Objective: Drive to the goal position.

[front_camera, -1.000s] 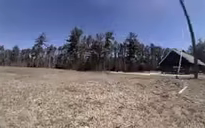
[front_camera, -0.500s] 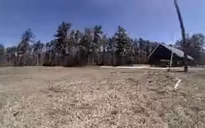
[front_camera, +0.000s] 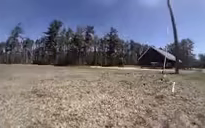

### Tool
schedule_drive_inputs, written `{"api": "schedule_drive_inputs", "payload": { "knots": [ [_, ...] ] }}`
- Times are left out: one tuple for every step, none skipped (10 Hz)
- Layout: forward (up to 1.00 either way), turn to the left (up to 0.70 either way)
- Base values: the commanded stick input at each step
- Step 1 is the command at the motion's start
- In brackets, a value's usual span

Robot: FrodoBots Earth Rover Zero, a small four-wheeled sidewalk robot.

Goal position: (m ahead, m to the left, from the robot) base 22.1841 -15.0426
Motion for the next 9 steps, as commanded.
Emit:
{"api": "schedule_drive_inputs", "payload": {
  "knots": [
    [0.7,-0.35],
    [0.7,-0.35],
    [0.7,-0.35],
    [0.7,-0.35],
    [0.7,-0.35],
    [0.7,-0.35],
    [0.7,-0.35],
    [0.7,-0.35],
    [0.7,-0.35]
  ]
}}
